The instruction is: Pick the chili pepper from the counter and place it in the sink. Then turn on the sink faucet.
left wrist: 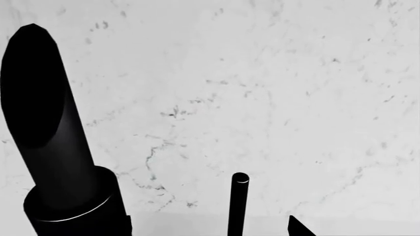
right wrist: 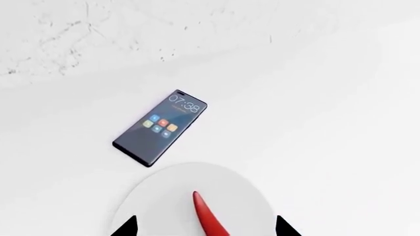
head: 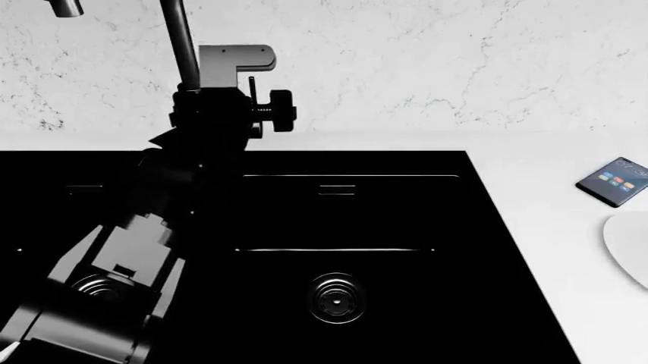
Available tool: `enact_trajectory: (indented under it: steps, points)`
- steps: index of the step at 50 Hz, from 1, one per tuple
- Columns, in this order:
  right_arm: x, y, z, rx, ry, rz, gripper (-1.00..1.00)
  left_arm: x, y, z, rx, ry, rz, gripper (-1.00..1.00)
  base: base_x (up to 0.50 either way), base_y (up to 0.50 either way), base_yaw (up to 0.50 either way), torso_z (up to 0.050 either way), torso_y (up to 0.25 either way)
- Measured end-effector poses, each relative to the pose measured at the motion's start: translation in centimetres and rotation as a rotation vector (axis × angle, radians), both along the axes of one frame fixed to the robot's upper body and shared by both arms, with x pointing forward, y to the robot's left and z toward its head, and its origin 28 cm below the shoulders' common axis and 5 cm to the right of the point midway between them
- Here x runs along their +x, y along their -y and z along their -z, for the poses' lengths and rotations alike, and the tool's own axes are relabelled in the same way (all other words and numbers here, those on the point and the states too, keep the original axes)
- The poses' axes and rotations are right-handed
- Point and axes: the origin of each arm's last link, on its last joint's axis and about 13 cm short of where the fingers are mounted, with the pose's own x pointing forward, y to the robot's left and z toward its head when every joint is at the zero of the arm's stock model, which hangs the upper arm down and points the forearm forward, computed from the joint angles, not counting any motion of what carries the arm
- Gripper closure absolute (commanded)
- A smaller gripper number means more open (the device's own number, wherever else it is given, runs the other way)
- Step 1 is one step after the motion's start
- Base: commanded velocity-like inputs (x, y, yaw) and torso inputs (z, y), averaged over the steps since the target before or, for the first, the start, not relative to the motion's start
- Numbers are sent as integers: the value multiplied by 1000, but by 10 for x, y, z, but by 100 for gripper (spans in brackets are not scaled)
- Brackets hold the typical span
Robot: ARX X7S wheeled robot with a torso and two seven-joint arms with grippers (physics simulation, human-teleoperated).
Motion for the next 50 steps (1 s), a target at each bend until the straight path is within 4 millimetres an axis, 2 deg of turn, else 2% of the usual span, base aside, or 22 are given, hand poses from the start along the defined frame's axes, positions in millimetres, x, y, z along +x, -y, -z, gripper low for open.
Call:
enact_trajectory:
  steps: [31, 50]
  points:
    - [7, 7, 26, 20, -9, 35, -100, 1, 1, 4, 2, -2, 3, -100, 0, 0, 0, 0, 0]
    - [5, 10, 24, -6, -3, 96, -100, 2, 1, 6, 8, -2, 1, -100, 0, 0, 0, 0, 0]
